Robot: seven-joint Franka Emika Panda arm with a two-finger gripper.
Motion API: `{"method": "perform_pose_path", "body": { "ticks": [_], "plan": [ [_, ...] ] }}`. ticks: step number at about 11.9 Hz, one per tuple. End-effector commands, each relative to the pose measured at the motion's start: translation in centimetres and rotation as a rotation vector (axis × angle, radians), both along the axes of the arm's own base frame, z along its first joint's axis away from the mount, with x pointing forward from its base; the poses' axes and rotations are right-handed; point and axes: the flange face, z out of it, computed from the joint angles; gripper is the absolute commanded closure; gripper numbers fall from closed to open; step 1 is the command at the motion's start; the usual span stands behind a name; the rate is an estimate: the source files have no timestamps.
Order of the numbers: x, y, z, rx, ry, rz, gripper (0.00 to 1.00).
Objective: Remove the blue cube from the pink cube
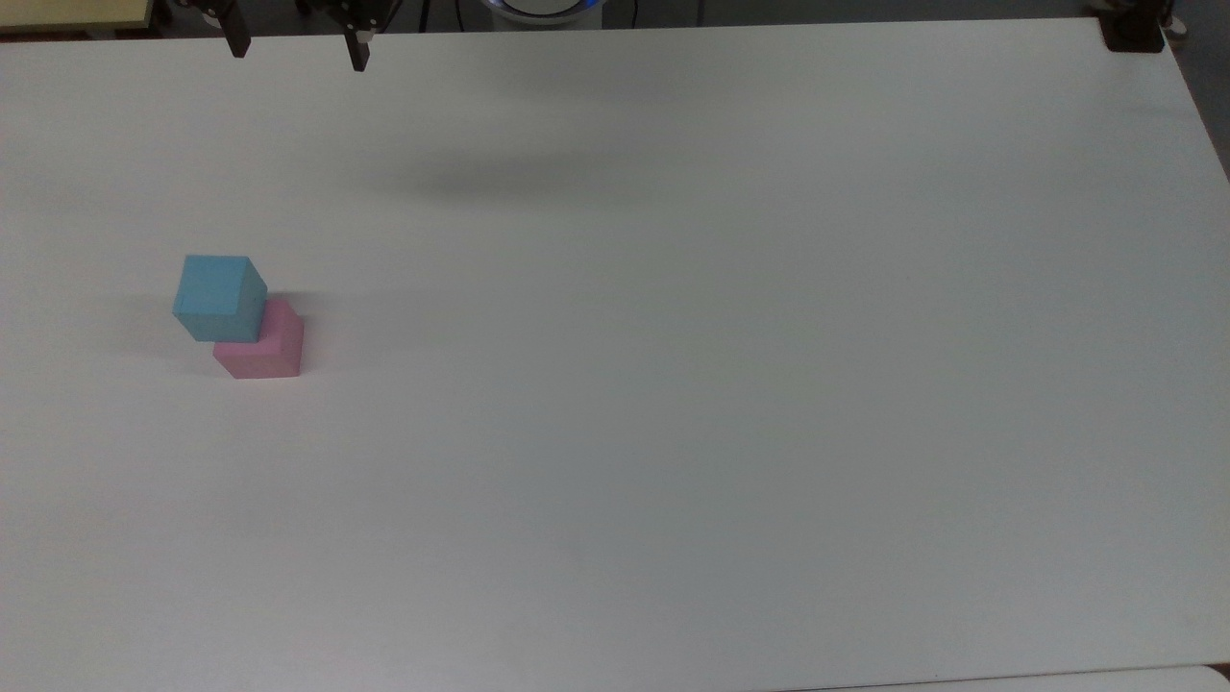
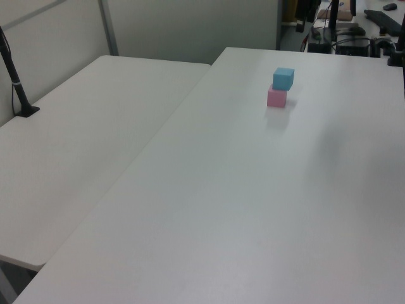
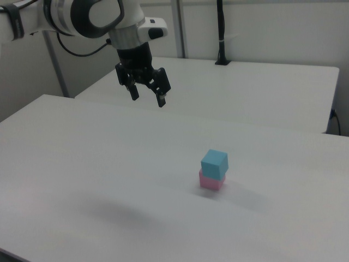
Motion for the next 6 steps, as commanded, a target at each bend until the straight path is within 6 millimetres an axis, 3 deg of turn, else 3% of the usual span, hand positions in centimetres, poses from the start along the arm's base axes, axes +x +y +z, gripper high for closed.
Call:
{"method": "perform_pose_path", "body": {
  "ticks": [1,6],
  "plan": [
    [-1.13,0.35,0.12,-0.002,0.029,0.023,0.00],
    [-1.20,-0.51,-0.43,-0.027,0.048,0.112,0.00]
  ]
}}
